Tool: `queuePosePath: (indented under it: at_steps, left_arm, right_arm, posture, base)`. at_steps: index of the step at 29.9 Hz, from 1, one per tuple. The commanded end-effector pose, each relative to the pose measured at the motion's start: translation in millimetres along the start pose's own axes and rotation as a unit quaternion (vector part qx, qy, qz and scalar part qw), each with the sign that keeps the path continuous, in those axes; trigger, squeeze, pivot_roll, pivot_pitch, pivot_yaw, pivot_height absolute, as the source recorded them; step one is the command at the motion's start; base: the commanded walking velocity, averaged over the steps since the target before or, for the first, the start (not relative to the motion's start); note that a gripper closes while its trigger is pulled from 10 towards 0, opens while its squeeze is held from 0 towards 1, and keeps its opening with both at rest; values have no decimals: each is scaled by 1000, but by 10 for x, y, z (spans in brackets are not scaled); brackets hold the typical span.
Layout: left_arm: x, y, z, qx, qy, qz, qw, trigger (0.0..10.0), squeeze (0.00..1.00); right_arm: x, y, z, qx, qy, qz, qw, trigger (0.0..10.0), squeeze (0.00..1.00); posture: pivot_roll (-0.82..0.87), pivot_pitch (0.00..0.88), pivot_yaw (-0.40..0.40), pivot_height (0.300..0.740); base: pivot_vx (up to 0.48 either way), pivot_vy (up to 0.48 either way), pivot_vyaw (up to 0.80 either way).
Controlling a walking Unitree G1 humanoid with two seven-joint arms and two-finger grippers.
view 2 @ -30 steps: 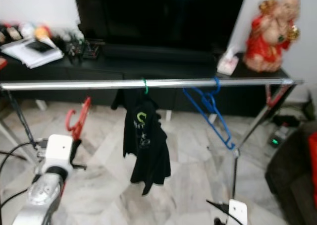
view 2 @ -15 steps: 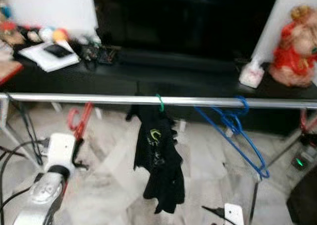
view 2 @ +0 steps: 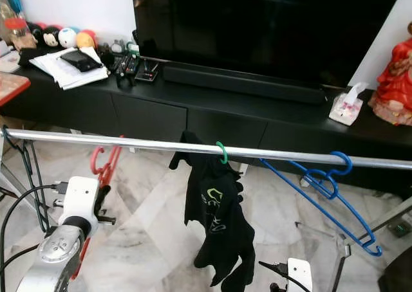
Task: Hang hanger
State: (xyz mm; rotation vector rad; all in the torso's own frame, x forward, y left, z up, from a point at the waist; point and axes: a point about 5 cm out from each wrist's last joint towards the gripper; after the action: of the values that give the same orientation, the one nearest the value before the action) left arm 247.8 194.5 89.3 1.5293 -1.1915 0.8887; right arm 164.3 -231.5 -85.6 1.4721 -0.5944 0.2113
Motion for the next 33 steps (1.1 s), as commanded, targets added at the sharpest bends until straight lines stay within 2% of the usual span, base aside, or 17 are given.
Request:
queuePosePath:
  at_steps: [1,10,12,16,18,21,24,30,33]
  left_arm:
    - [21,-32,10,-7,7,3,1000,10000,0]
    - [42,-263,-35,-14,-12,2,1000,10000,0]
    - [83,-400,-53,-17,-24,0,1000,10000,0]
    - [92,-428,-57,-17,-24,0,1000,10000,0]
    - [127,-550,-44,-17,-29,-4,999,10000,0]
    - [152,-594,-35,-16,-29,-3,999,10000,0]
    - [216,-705,-36,-4,-18,1,1000,10000,0]
    - [228,-763,-28,-2,-13,-7,1000,10000,0]
    - [97,-767,-9,-12,3,-43,999,10000,0]
  right_arm:
    - [-47,10,48,-7,-1,-7,1000,10000,0]
    - [-62,11,46,-7,-2,-8,1000,10000,0]
    - [-63,11,46,-7,-1,-8,1000,10000,0]
    - [-62,11,46,-7,-1,-8,1000,10000,0]
    - [-56,12,59,-9,-1,-7,1000,10000,0]
    - [-52,13,68,-10,1,-7,1000,10000,0]
    - [-24,13,86,-11,2,-4,1000,10000,0]
    - [6,13,97,-11,3,-1,1000,10000,0]
    - [16,13,106,-12,4,-1,1000,10000,0]
  posture:
    - [135,0,-83,740]
    - [127,0,-83,740]
    - [118,0,-84,740]
    - [118,0,-84,740]
    - [110,0,-92,740]
    - [111,0,-94,740]
    - [107,0,-103,740]
    - [97,0,-100,740]
    - [98,0,-104,740]
  base:
    - [0,0,0]
    - [0,0,0]
    - [0,0,0]
    - [0,0,0]
    - [0,0,0]
    - [0,0,0]
    - [0,0,0]
    - [0,0,0]
    - [0,0,0]
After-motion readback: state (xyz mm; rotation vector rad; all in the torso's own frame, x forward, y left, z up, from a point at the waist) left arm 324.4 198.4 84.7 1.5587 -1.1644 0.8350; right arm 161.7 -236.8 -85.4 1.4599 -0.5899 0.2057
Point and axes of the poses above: a point about 5 cm out from each wrist's last joint towards the gripper, its own y axis pointing back from the gripper into the wrist, its own x axis along the axis of the wrist's last joint, z = x × y, and after that the axes turned 2 degrees about -y, right-handed
